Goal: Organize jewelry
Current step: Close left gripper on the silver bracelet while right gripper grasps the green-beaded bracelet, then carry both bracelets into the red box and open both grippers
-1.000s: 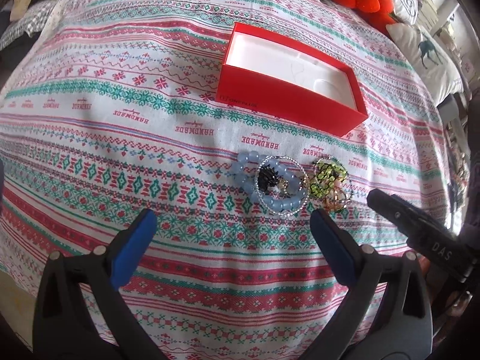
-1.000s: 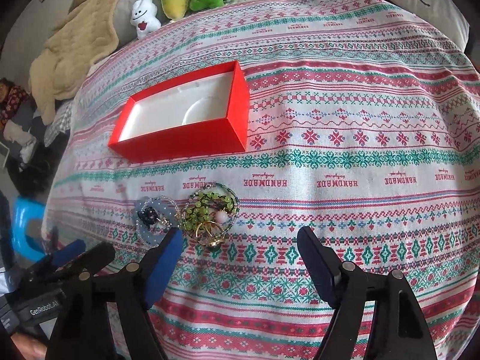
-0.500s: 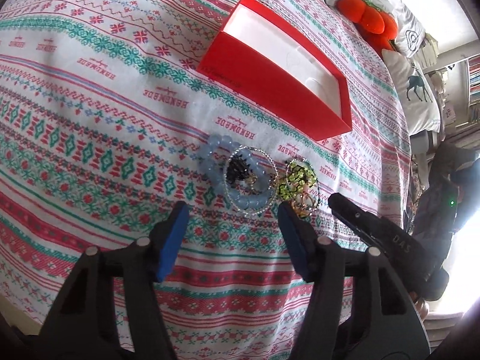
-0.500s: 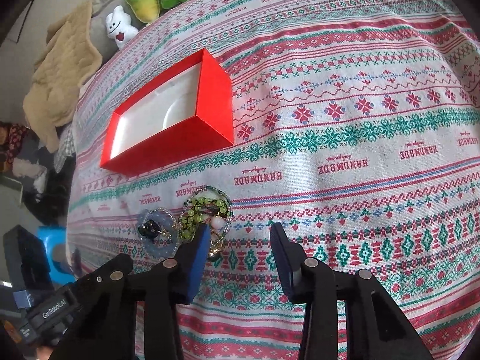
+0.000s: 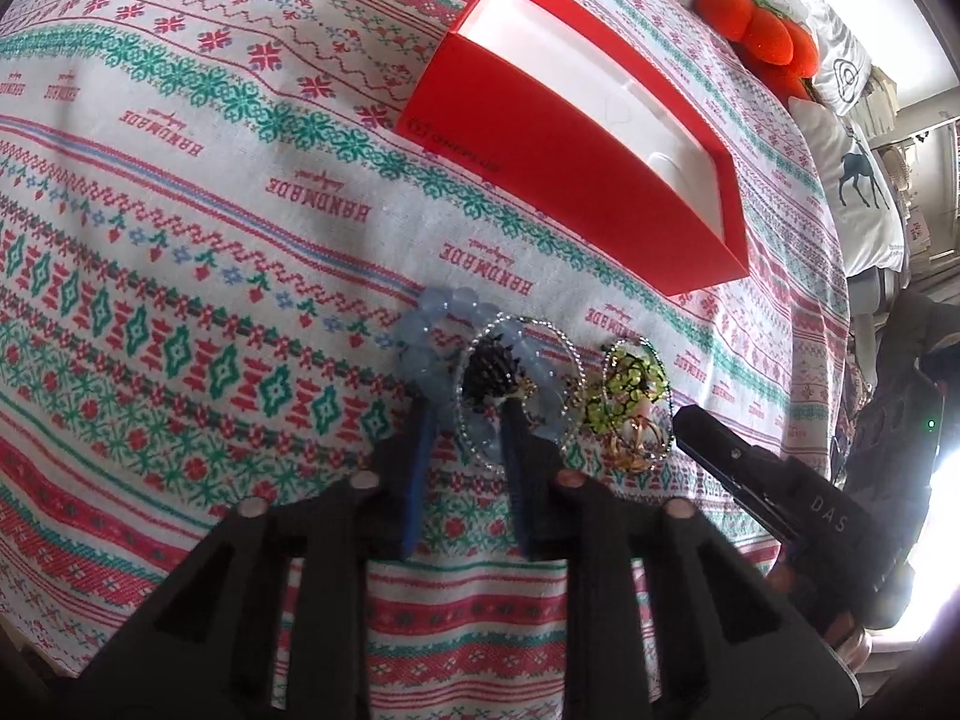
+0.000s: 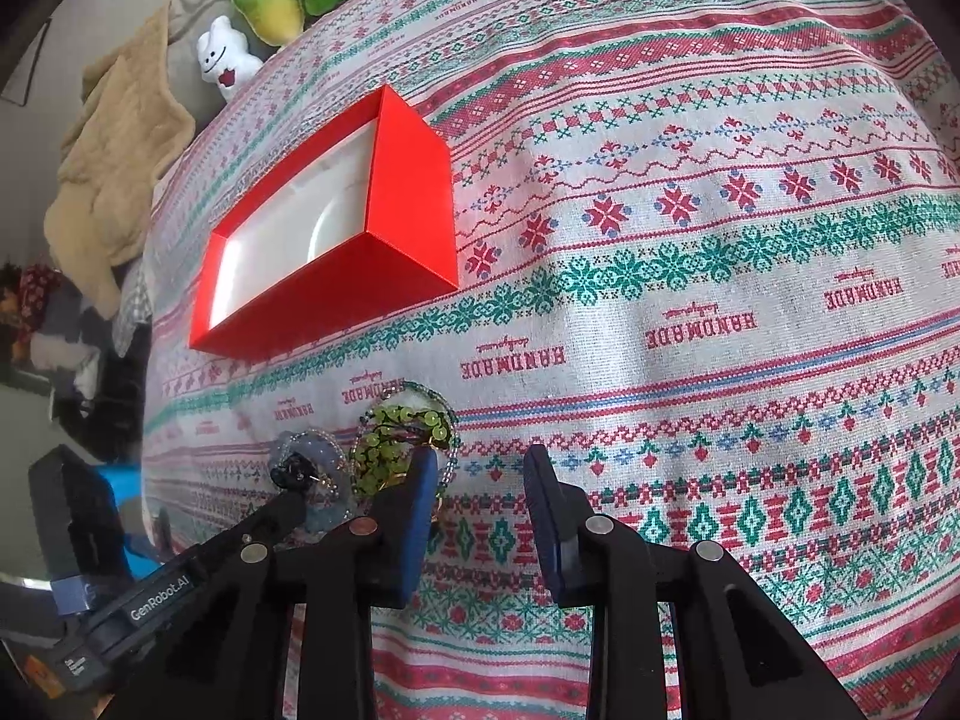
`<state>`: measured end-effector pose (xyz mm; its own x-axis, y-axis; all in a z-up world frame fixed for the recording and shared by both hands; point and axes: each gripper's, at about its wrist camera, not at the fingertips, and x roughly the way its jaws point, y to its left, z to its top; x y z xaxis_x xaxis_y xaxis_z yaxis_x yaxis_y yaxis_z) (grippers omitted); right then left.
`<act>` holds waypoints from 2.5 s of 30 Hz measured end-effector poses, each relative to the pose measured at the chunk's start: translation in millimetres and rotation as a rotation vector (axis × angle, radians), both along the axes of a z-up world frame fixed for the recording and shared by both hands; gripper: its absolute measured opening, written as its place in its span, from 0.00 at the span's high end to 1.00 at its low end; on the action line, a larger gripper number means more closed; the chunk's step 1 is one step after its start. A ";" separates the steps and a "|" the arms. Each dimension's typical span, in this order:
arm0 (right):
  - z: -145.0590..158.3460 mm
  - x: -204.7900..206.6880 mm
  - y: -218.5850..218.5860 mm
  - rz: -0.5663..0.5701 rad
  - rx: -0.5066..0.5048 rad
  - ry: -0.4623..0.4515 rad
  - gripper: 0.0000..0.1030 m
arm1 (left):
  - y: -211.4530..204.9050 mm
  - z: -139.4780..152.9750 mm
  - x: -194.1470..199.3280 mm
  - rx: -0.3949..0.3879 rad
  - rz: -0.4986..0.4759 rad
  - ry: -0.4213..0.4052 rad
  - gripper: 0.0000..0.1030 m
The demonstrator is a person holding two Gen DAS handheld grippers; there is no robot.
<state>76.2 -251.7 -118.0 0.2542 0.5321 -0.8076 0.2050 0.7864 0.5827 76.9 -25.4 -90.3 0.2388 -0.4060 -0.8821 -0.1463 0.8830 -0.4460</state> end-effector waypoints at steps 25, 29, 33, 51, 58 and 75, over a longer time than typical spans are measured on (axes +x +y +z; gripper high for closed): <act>28.7 -0.1 20.3 0.075 0.010 -0.138 0.92 | 16.1 52.4 -15.3 -0.031 -0.099 -0.189 0.95; 13.8 -0.8 14.8 0.045 0.023 -0.068 0.62 | 20.0 58.6 -16.8 -0.045 -0.106 -0.205 0.95; 9.2 3.0 20.1 0.045 0.026 -0.048 0.61 | 21.4 61.0 -18.8 -0.045 -0.111 -0.214 0.95; 43.1 -4.1 19.7 0.093 0.136 -0.214 0.97 | 21.5 81.0 -15.0 -0.046 -0.121 -0.264 0.95; 67.2 1.2 24.7 0.107 0.175 -0.302 0.97 | 24.2 102.5 -6.3 -0.073 -0.118 -0.317 0.95; 90.8 65.2 14.7 0.056 0.105 -0.401 0.97 | 20.4 99.3 62.7 -0.165 -0.093 -0.362 0.95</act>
